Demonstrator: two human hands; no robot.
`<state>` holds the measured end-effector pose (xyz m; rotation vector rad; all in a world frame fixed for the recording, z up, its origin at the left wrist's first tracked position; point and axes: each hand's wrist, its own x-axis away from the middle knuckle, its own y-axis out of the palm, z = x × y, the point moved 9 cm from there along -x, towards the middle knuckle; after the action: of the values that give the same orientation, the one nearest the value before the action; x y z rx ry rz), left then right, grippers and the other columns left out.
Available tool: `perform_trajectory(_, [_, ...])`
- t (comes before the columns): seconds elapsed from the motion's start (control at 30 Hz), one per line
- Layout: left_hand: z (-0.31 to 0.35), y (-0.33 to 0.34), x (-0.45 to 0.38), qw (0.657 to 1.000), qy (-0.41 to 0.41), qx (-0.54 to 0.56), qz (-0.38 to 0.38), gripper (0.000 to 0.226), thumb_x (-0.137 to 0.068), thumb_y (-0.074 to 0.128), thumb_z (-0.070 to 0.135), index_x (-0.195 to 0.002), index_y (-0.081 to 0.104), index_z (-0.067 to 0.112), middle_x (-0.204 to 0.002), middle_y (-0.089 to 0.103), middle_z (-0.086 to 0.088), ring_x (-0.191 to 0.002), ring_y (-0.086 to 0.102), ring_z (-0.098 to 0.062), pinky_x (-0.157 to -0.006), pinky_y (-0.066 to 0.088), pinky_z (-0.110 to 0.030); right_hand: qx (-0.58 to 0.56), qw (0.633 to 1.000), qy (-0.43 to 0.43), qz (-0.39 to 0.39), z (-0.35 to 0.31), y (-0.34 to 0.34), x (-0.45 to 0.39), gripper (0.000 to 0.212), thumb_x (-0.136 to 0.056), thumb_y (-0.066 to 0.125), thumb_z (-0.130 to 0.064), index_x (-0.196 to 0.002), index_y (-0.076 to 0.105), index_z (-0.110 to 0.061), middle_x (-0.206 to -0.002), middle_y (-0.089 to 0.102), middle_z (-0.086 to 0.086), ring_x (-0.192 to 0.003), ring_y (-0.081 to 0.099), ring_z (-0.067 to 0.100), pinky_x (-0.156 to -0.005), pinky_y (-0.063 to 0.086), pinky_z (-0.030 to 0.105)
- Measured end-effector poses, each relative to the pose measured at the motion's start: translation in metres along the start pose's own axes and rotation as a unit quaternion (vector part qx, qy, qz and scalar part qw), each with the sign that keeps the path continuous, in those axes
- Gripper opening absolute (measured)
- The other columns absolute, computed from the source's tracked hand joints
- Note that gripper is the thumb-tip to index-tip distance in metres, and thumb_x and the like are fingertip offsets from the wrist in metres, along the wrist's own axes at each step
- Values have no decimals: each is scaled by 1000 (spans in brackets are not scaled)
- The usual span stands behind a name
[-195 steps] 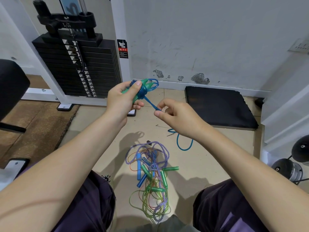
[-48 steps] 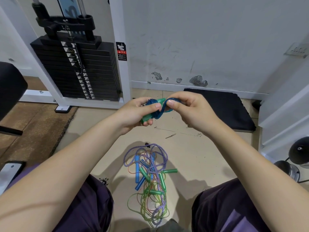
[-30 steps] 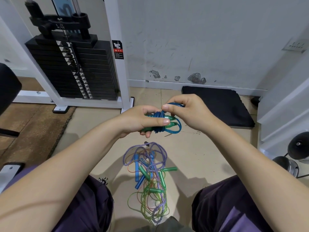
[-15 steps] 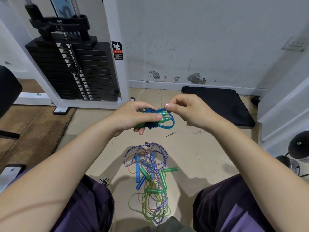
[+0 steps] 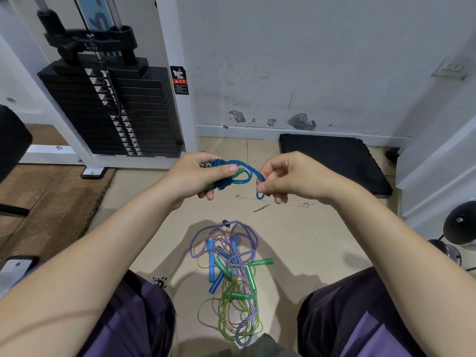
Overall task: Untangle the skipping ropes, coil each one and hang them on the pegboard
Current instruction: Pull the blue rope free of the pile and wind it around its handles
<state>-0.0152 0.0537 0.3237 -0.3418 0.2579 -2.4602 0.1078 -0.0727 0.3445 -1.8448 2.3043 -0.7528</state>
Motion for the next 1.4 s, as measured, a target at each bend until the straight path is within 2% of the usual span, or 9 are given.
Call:
perform_trajectory(0.23, [1,12,0,999,20,-10,-30,31,-80,78,41,-95,73,14,-69,70,-8,-43,52,-16,-41,36,-21,-177,983,-10,54,0,-5,-4,11,-84,69,6,-93,64,2,-67,70,15,-59,69,22,-56,57,25])
perform_trajectory(0.57, [13,15,5,997,65,29,-35,29,-77,78,46,-90,74,20,-67,70,-6,-43,53,-15,-41,38,-21,-142,982,7,125,3,-4,-5,12,-88,68,1,-89,56,0,-59,66,12,-46,64,25,-45,54,30])
perform_trajectory(0.73, [17,14,6,996,77,39,-37,35,-77,75,49,-93,73,18,-69,70,-7,-45,53,-18,-42,38,-22,45,979,-34,198,-6,-10,-4,26,-85,75,-16,-82,50,-15,-52,60,1,-36,47,12,-37,36,22])
perform_trajectory(0.83, [18,14,6,994,75,59,-49,41,-75,75,48,-97,72,14,-67,67,-7,-45,52,-19,-41,37,-22,80,971,-55,218,-10,-15,-3,33,-78,82,-21,-89,51,-17,-69,58,-2,-52,45,2,-51,41,19])
perform_trajectory(0.97, [16,16,7,989,64,108,-76,35,-76,73,42,-98,71,15,-72,66,-10,-44,54,-18,-41,37,-21,-87,991,-42,93,-1,0,-8,30,-88,71,-10,-115,58,-12,-111,66,9,-94,65,20,-79,58,35])
perform_trajectory(1.03, [16,17,7,988,58,122,-73,36,-76,72,41,-99,70,13,-74,66,-9,-45,55,-17,-41,39,-21,-142,988,-39,52,-1,7,-8,27,-92,65,-9,-119,60,-6,-102,71,13,-92,69,25,-83,58,35])
perform_trajectory(1.2, [15,13,6,987,47,144,-59,50,-72,71,45,-105,68,7,-76,69,-7,-45,57,-17,-43,43,-22,-144,986,-14,86,0,-2,-6,12,-89,70,-17,-81,62,-12,-57,60,-2,-50,57,7,-47,42,10])
perform_trajectory(1.3, [13,14,5,986,38,151,-65,58,-72,72,45,-111,67,3,-78,70,-8,-47,60,-18,-45,47,-22,-159,984,-11,83,1,-5,-5,16,-89,70,-15,-76,60,-13,-57,59,1,-49,58,7,-43,39,8])
perform_trajectory(1.4, [13,11,4,982,29,176,-61,53,-76,71,43,-109,64,2,-83,73,-10,-48,62,-19,-46,49,-23,-173,982,-12,72,2,-9,-4,12,-88,69,-8,-80,60,-10,-62,61,3,-55,61,12,-53,48,14])
